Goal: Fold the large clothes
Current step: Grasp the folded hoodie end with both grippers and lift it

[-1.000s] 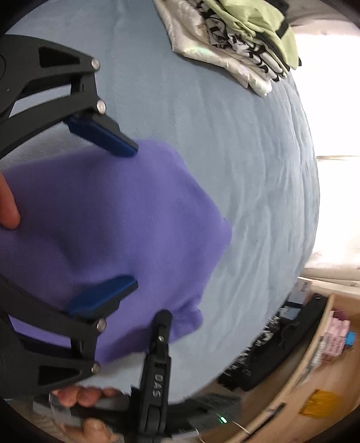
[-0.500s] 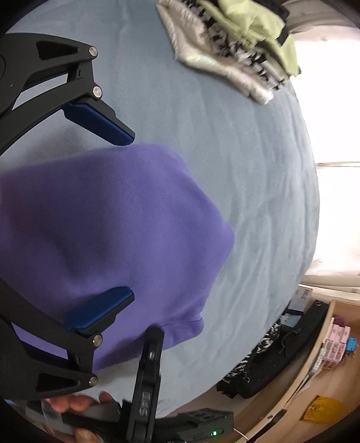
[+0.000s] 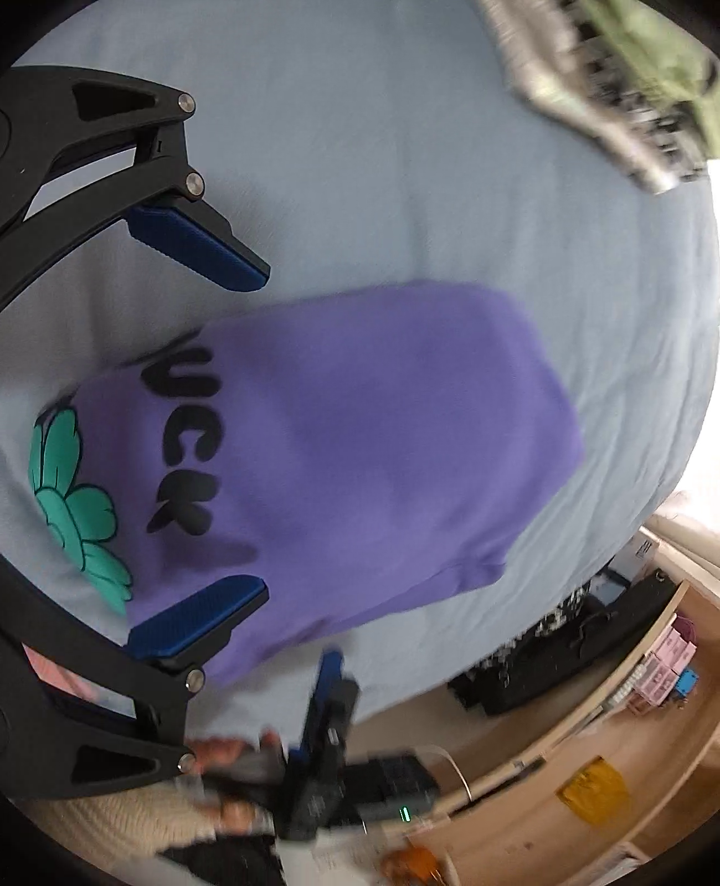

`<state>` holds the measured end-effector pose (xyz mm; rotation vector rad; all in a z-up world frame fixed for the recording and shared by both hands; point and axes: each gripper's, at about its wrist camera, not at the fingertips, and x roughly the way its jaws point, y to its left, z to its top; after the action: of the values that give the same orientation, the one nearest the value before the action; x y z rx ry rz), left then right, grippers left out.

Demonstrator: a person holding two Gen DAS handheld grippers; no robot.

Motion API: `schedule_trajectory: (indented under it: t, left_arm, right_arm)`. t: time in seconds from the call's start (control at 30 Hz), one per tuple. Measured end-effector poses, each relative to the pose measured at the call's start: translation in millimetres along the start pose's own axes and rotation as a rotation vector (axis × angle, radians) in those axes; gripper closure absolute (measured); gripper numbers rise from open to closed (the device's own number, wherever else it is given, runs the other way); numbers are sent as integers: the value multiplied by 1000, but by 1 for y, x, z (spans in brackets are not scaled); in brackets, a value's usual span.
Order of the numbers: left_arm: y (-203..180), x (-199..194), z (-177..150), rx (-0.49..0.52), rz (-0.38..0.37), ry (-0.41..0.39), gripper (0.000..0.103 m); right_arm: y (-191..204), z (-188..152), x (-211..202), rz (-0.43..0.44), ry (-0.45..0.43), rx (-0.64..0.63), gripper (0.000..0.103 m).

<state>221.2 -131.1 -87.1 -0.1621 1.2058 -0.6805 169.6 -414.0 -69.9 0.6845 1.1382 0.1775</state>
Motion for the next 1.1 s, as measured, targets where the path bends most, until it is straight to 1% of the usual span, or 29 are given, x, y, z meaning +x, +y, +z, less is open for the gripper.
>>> schedule_trajectory:
  t: [0.03, 0.1, 0.2, 0.27, 0.33, 0.43, 0.53, 0.57, 0.6, 0.67, 0.7, 0.73, 0.8, 0.87, 0.93, 0.97, 1.0, 1.07, 1.1]
  left_arm:
    - [4, 5, -3, -25, -36, 7, 1]
    - [8, 14, -9, -46, -75, 12, 1]
    - [10, 14, -16, -38, -78, -45, 1]
    - [15, 13, -19, -42, -95, -68, 1]
    - [18, 11, -22, -39, -103, -74, 1]
    - [26, 12, -25, -51, -124, -56, 1]
    - [48, 20, -32, -144, -213, 3, 1]
    - [54, 23, -34, -178, -246, 16, 1]
    - [58, 27, -36, -195, -261, 22, 0]
    - [61, 32, -40, -219, -283, 23, 0]
    - [60, 35, -40, -221, -279, 19, 0]
    - [57, 37, -39, -219, -271, 15, 0]
    - [50, 39, -39, -216, -246, 8, 0]
    - [42, 40, -38, -203, -214, -8, 1]
    - [29, 32, -40, -150, -147, -44, 3]
    - [18, 25, -40, -97, -98, -68, 4]
    - [13, 18, -39, -68, -75, -81, 6]
    - [0, 2, -41, 3, -20, -122, 10]
    - [-5, -6, -41, 35, 2, -142, 20]
  right_arm:
    - [-4, -2, 6, 17, 21, 11, 3]
    - [-11, -6, 19, 61, 51, 31, 3]
    - [-18, -9, 35, 91, 80, 38, 3]
    - [-22, -11, 45, 102, 96, 39, 3]
    - [-23, -12, 53, 112, 98, 22, 3]
    - [-22, -14, 56, 121, 87, 3, 1]
    - [-20, -16, 57, 121, 76, -25, 2]
    - [-19, -18, 54, 123, 67, -40, 5]
    - [-19, -19, 54, 125, 61, -45, 12]
    - [-17, -21, 56, 135, 51, -43, 21]
    - [-17, -23, 55, 138, 42, -39, 29]
    - [-16, -25, 54, 145, 34, -37, 33]
    - [-13, -27, 49, 146, 14, -47, 47]
    - [-8, -28, 43, 129, -14, -72, 55]
    - [5, -32, 41, 100, -43, -94, 58]
    - [11, -34, 38, 83, -61, -115, 60]
    - [24, -39, 35, 64, -88, -142, 61]
    - [39, -45, 25, 53, -126, -169, 62]
    - [46, -48, 20, 57, -146, -174, 63]
